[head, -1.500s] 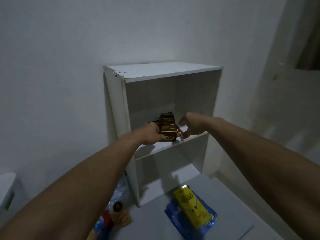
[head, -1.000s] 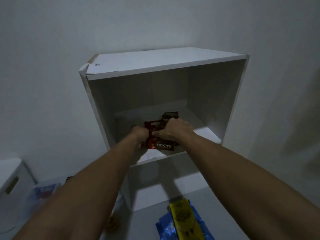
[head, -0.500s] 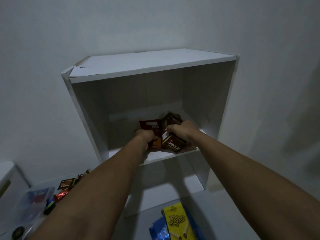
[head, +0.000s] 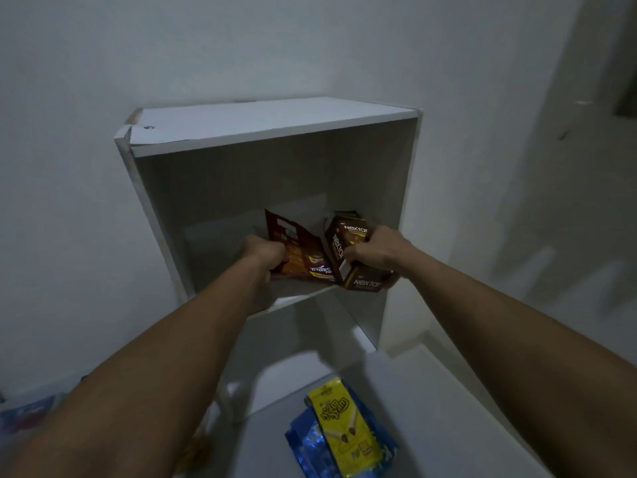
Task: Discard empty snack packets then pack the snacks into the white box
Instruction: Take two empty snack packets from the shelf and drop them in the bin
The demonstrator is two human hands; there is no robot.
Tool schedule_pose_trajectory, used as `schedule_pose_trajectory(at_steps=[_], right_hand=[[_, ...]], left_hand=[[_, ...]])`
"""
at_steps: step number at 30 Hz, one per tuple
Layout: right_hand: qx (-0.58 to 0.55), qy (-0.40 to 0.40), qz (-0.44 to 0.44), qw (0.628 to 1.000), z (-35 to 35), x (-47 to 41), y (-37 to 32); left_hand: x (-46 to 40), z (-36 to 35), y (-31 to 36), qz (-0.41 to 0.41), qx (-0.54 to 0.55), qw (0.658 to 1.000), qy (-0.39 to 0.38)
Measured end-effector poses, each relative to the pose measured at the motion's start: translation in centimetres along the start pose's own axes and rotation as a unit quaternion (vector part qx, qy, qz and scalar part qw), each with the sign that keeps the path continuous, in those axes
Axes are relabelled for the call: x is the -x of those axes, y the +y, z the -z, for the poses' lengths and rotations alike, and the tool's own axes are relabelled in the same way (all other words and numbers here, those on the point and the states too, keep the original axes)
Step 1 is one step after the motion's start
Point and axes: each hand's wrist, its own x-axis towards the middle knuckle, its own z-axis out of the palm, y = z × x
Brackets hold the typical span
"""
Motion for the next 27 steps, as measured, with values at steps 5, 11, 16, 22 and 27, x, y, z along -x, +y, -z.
schedule_pose_trajectory(at_steps=[5,11,16,22,27], right_hand=[[0.006,0.026,-0.04,0.999,0.2,5.5,1.7],[-0.004,0.066,-0.109,0.992,-0.8,13.7,6.5],[-0.014,0.082,-0.203,0.976,-3.0,19.8,12.6],[-0.043,0.068,-0.287,0.955,-7.3,25.5,21.8],[-0.045,0.076,-0.358,0.93,-11.8,28.9,30.4]], left_hand=[[4.4,0.8,-1.0,-0.035,-0.065,0.994,-0.077],[11.7,0.0,-3.3,-0.04,-0.103,0.971,-0.211],[16.4,-3.9,-7.8,-0.033,-0.167,0.94,-0.295],[21.1,-10.2,-16.2,-0.056,-0.238,0.912,-0.328],[24.4,-15.4,-23.4,-0.074,-0.294,0.884,-0.356]])
